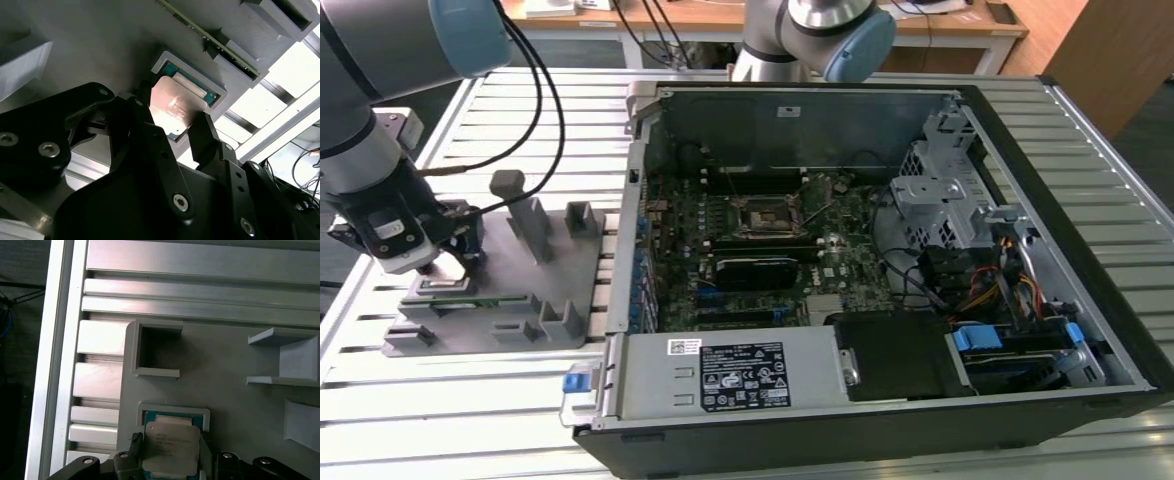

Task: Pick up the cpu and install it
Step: 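Pick up the cpu and move it towards the insertion slot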

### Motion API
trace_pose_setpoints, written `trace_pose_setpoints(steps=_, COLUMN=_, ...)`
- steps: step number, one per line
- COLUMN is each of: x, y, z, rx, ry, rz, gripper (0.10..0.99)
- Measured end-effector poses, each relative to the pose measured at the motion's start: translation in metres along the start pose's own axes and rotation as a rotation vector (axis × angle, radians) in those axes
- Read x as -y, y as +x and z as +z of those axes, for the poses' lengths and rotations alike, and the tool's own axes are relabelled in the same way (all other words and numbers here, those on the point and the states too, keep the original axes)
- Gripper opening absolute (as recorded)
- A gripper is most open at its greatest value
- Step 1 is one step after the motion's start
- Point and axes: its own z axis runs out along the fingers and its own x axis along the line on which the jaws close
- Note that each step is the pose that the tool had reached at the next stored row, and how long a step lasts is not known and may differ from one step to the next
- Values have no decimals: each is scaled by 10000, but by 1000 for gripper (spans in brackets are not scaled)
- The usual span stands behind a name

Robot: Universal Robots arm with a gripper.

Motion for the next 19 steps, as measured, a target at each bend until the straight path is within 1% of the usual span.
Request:
trace_pose_setpoints(steps=1, x=0, y=0, z=0, rx=0, ry=0, rz=0, gripper=565)
trace_pose_setpoints(steps=2, x=0, y=-1, z=1, rx=1, ry=-1, rz=0, gripper=529)
trace_pose_setpoints(steps=5, x=-2, y=-2, z=-10, rx=6, ry=-3, rz=-8, gripper=529)
trace_pose_setpoints(steps=11, x=-1, y=-1, z=-8, rx=0, ry=1, rz=-8, gripper=529)
trace_pose_setpoints(steps=12, x=-1, y=-1, z=-6, rx=1, ry=1, rz=-8, gripper=545)
trace_pose_setpoints(steps=14, x=0, y=-1, z=-4, rx=1, ry=1, rz=-8, gripper=545)
trace_pose_setpoints(steps=15, x=0, y=-2, z=-4, rx=0, ry=2, rz=-8, gripper=604)
trace_pose_setpoints(steps=19, x=1, y=-1, z=11, rx=-3, ry=17, rz=-8, gripper=592)
